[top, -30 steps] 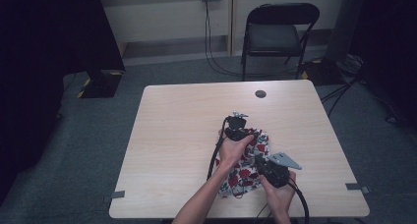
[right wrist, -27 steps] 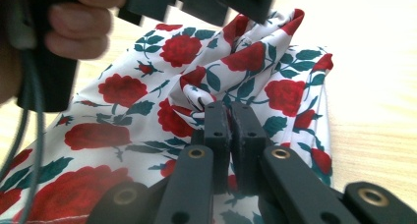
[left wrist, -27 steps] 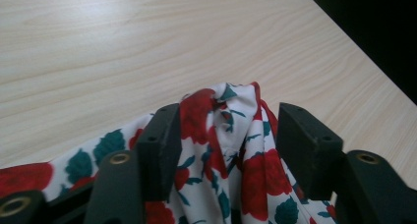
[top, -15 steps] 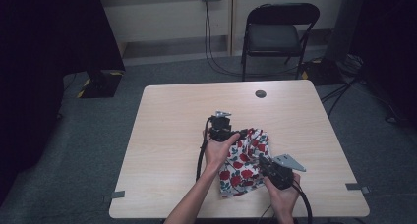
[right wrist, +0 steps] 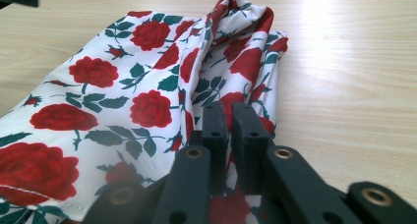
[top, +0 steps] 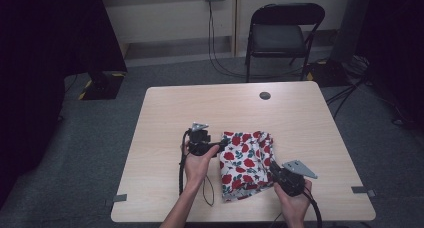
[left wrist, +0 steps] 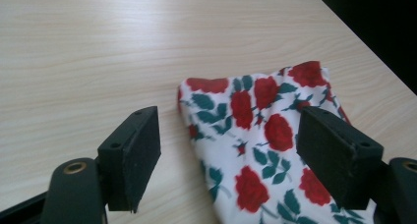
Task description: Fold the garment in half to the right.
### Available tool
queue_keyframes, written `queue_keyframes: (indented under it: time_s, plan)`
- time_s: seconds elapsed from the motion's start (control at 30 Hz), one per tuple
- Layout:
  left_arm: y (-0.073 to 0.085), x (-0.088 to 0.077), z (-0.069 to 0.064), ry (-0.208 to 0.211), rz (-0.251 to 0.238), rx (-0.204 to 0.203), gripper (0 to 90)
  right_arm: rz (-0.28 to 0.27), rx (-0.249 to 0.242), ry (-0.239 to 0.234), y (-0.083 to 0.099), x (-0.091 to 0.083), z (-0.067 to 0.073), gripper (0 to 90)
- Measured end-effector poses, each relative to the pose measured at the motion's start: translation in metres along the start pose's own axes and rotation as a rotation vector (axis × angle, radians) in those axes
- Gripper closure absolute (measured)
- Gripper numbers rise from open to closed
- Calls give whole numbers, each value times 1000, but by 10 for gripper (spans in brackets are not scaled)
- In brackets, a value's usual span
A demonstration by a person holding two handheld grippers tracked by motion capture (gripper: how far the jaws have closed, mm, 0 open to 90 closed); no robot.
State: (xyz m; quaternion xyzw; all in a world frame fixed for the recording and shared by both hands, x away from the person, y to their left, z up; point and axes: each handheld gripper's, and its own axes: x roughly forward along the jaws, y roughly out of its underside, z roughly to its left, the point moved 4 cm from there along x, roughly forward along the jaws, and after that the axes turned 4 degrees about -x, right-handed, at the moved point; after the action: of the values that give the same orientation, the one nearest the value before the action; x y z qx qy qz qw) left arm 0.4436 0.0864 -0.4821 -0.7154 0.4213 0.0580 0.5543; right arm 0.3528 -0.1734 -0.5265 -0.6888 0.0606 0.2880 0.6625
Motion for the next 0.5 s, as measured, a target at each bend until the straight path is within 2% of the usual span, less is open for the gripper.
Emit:
queue_keyframes:
  time_s: [0.17,0.23,0.33,0.43,0.5]
  plan:
    - [12,-14,15,-38,-3,1,225,7,-22,-26,-7,5,6,758]
    - [16,-17,21,-55,-1,-2,224,33,-41,-34,-8,9,9,717]
    - [18,-25,30,-82,-2,-7,220,58,-44,-47,-3,17,11,701]
    - [20,-30,38,-102,-4,-13,209,90,-59,-52,2,24,13,716]
    - [22,-31,44,-110,3,-26,207,108,-81,-51,4,28,16,790]
